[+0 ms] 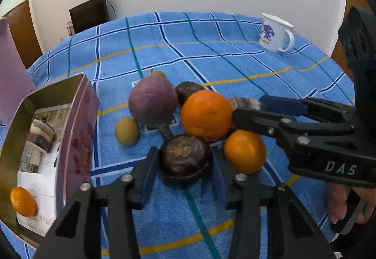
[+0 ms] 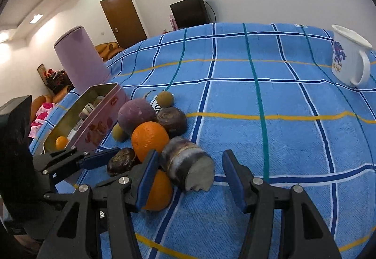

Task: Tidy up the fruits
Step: 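Grasp a dark mangosteen with the left tool while the right tool grasps a striped cylinder, then lift the mangosteen with the left tool while the right tool lifts the striped cylinder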

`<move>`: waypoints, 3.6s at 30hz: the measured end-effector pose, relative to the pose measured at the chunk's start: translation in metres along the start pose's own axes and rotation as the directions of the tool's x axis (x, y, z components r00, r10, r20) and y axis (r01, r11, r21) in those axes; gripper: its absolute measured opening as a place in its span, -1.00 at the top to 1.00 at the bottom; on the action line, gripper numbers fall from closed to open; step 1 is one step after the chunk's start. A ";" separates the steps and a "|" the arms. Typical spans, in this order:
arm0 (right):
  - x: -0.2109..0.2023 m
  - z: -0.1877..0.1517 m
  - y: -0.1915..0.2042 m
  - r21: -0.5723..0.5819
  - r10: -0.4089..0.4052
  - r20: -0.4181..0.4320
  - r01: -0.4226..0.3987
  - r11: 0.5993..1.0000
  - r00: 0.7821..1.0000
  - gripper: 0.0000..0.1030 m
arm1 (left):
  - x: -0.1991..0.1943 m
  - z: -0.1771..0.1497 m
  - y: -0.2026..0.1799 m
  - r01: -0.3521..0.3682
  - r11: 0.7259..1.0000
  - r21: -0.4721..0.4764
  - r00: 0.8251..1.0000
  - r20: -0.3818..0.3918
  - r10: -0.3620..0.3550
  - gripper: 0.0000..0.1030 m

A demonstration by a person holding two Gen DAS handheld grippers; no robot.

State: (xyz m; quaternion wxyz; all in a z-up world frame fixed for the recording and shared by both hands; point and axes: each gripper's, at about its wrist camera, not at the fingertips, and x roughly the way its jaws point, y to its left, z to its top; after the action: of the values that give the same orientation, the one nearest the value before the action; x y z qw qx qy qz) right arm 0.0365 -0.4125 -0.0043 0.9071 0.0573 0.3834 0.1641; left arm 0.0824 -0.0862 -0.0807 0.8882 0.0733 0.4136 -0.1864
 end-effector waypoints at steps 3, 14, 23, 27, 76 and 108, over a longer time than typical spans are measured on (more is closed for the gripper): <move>-0.001 -0.001 0.003 -0.013 0.001 -0.003 -0.001 1.000 1.000 -0.12 | 0.000 0.000 0.000 0.004 1.000 0.001 1.000 0.001 -0.004 0.14; 0.002 -0.001 0.001 -0.004 0.036 -0.010 -0.036 0.999 0.999 -0.01 | -0.009 0.000 0.004 0.032 0.999 -0.013 0.999 0.043 -0.031 0.14; 0.001 -0.001 0.002 -0.006 0.059 -0.010 -0.059 0.998 0.998 0.01 | -0.021 -0.001 0.008 0.033 0.999 -0.035 0.994 0.108 -0.029 0.14; -0.001 -0.001 -0.001 0.008 0.063 0.008 -0.063 0.998 0.998 0.01 | -0.027 -0.002 0.011 0.025 0.999 -0.045 0.990 0.139 -0.019 0.14; -0.061 -0.015 0.030 -0.143 -0.011 0.334 0.062 0.988 0.942 0.01 | -0.072 -0.017 0.014 -0.082 0.991 -0.106 0.922 0.370 0.116 0.14; -0.078 -0.025 0.036 -0.159 -0.019 0.425 0.096 0.983 0.905 0.01 | -0.095 -0.028 0.011 -0.121 0.984 -0.131 0.857 0.486 0.170 0.14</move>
State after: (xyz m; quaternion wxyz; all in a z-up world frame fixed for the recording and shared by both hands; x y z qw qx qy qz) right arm -0.0418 -0.4059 0.0391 0.9744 -0.0005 0.1639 0.1542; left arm 0.0110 -0.0423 -0.0265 0.9784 0.0114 0.1738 -0.1110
